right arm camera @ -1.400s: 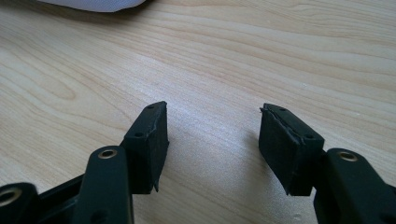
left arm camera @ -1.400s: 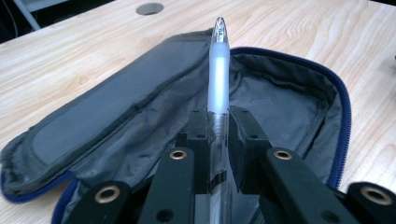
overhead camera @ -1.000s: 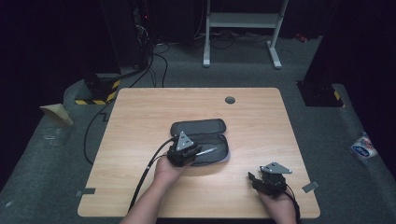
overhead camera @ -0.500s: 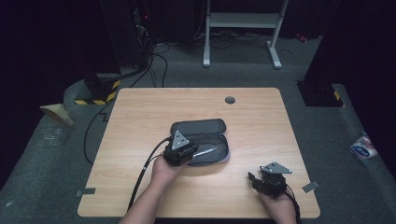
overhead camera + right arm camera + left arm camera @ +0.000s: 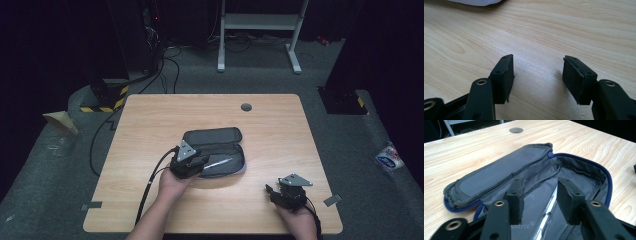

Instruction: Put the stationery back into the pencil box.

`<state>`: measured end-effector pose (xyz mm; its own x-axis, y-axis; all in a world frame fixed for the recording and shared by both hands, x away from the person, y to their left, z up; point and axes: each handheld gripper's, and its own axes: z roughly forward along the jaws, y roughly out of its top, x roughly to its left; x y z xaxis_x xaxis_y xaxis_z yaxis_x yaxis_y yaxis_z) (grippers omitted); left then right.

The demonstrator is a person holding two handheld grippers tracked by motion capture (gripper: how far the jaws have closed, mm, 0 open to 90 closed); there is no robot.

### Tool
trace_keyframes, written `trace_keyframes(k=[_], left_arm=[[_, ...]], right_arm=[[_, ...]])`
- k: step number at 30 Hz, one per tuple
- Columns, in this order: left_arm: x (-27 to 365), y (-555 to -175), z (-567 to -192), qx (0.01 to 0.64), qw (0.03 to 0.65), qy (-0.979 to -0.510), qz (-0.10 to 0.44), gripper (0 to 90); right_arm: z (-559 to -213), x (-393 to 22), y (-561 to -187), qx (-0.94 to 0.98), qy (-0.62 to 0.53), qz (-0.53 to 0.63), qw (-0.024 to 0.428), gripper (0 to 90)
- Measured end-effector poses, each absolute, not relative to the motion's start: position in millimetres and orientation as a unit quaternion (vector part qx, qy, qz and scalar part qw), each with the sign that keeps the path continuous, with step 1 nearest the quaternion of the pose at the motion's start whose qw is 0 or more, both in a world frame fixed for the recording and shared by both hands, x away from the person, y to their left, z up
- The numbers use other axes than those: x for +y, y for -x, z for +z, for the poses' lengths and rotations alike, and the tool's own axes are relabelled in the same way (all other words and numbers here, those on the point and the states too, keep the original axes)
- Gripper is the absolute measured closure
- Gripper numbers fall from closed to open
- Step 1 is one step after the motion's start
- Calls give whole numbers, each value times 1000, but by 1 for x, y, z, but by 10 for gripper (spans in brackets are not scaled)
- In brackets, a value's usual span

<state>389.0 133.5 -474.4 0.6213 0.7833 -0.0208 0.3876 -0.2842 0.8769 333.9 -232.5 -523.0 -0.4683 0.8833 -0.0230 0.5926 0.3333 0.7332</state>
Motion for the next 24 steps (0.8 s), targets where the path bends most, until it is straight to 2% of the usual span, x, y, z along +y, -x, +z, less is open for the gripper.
trace_keyframes(k=[14, 19, 24], left_arm=[[163, -381, -473, 413, 476, -749, 205, 258], [175, -376, -474, 414, 457, -765, 187, 138], [197, -366, -479, 434, 451, -757, 188, 83]], right_arm=[[-523, -232, -334, 787, -470, 338, 215, 421], [-523, -232, -334, 787, -470, 338, 215, 421], [-523, -232, -334, 787, -469, 338, 215, 421]])
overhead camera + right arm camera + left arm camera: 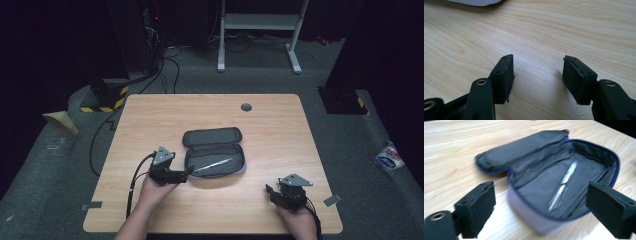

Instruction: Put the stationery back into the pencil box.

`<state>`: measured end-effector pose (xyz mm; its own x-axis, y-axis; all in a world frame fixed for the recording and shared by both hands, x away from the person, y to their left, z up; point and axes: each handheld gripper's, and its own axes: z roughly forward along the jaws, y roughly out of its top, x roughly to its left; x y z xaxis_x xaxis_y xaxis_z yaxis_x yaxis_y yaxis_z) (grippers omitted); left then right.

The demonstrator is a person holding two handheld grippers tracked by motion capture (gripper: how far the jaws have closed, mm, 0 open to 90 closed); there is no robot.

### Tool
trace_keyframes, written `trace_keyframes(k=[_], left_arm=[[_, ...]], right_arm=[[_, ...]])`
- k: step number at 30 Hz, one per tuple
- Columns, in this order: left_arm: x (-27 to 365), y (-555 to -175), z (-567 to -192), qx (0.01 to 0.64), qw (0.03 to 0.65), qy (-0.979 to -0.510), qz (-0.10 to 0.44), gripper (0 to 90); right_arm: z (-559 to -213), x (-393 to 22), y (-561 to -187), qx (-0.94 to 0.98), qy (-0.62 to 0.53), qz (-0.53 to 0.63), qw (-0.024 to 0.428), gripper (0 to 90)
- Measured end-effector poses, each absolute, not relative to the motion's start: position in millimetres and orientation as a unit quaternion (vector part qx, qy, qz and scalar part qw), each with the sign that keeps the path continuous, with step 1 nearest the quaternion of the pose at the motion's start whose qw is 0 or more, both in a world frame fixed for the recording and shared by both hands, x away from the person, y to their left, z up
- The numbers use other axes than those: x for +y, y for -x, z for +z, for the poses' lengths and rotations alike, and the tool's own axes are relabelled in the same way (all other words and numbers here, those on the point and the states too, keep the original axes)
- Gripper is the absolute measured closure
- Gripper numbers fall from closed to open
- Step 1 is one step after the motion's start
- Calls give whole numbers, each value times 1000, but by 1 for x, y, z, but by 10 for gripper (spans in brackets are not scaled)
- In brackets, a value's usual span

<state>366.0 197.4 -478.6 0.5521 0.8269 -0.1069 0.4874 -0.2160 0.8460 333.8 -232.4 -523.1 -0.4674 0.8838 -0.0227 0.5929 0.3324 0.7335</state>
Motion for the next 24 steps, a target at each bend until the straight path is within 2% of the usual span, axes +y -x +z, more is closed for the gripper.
trace_keyframes(k=[7, 11, 17, 20, 24], left_arm=[[236, -352, -493, 466, 417, -757, 188, 59], [257, -340, -510, 480, 363, -775, 193, 13], [269, -324, -527, 507, 328, -774, 189, 16], [267, -314, -531, 511, 323, -766, 217, 24], [262, -309, -530, 533, 313, -752, 229, 39]], right_arm=[[-523, -232, -334, 787, -470, 337, 215, 420], [-523, -232, -334, 787, -470, 337, 215, 420], [-523, -232, -334, 787, -469, 337, 217, 419], [-523, -232, -334, 787, -469, 337, 217, 419], [-523, -232, -334, 787, -469, 337, 217, 419]])
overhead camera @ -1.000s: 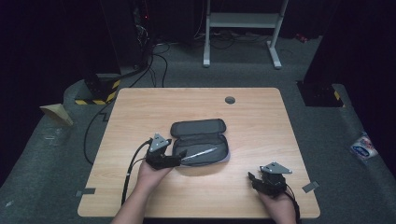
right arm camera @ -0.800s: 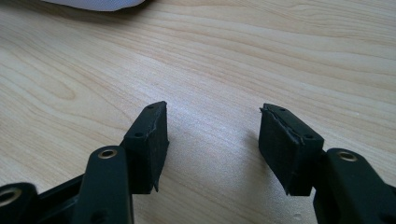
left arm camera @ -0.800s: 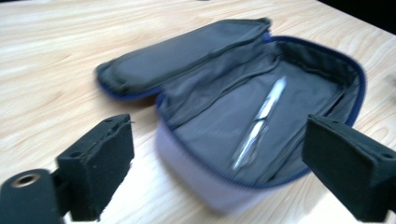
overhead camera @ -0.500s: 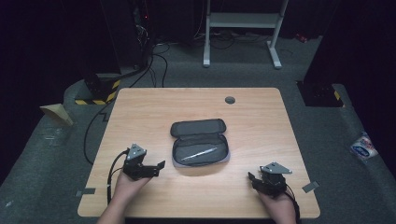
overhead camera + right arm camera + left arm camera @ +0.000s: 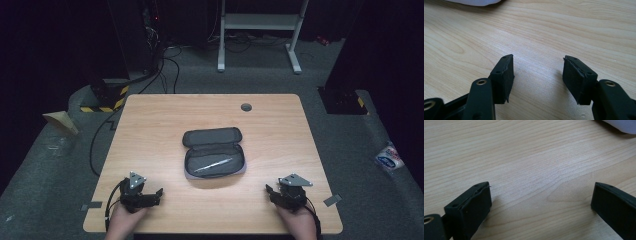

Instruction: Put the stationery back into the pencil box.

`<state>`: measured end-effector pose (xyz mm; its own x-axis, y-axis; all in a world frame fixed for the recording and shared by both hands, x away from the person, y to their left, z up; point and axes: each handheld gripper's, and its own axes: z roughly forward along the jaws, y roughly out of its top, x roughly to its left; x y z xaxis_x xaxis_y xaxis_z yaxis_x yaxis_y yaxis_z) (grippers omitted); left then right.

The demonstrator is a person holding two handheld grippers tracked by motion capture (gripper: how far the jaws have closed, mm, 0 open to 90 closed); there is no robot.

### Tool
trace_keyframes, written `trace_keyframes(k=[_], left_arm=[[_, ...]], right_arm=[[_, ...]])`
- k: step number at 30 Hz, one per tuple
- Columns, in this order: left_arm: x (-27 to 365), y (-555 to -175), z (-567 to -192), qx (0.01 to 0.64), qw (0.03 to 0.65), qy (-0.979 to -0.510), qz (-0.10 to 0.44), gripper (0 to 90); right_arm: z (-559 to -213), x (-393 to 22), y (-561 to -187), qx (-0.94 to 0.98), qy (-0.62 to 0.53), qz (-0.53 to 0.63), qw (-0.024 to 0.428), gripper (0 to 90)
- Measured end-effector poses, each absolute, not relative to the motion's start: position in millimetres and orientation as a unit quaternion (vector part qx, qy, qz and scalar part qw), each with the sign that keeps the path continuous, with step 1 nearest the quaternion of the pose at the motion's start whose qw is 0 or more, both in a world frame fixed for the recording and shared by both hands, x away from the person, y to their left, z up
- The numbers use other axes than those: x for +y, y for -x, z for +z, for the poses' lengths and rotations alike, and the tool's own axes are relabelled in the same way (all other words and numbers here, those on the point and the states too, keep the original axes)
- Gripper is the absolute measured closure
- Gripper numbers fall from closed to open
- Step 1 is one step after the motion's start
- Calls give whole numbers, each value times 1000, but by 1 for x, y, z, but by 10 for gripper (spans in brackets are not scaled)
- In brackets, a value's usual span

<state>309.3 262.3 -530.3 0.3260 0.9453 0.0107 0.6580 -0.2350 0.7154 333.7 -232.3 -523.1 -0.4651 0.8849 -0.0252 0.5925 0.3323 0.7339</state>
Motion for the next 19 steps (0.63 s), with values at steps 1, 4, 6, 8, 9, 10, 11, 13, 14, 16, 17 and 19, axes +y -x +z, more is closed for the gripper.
trace_keyframes(k=[1, 4, 6, 8, 9, 10, 11, 13, 14, 16, 17, 19], left_arm=[[262, -309, -530, 534, 315, -750, 229, 39], [264, -310, -530, 533, 323, -747, 230, 65], [266, -310, -530, 535, 325, -744, 233, 105], [266, -310, -530, 537, 326, -742, 234, 133], [266, -310, -530, 535, 324, -744, 235, 133], [266, -310, -530, 534, 324, -744, 235, 133], [266, -310, -530, 535, 325, -744, 234, 133], [266, -310, -530, 534, 325, -745, 233, 133], [267, -310, -530, 534, 325, -745, 233, 134], [267, -310, -530, 534, 326, -744, 233, 135], [267, -310, -530, 535, 327, -744, 232, 135], [267, -310, -530, 535, 327, -744, 232, 137]], right_arm=[[-523, -232, -334, 787, -469, 337, 217, 419], [-523, -232, -334, 787, -470, 337, 216, 418], [-523, -232, -334, 785, -473, 337, 215, 417], [-523, -232, -334, 786, -472, 337, 216, 416], [-523, -232, -334, 786, -472, 337, 216, 416], [-523, -232, -333, 785, -473, 337, 216, 415], [-523, -232, -334, 786, -472, 337, 216, 415], [-523, -232, -334, 785, -472, 337, 216, 415], [-523, -232, -334, 785, -472, 337, 216, 415], [-523, -232, -334, 785, -473, 337, 215, 415], [-523, -232, -334, 785, -473, 337, 216, 415], [-523, -232, -334, 785, -473, 337, 216, 415]])
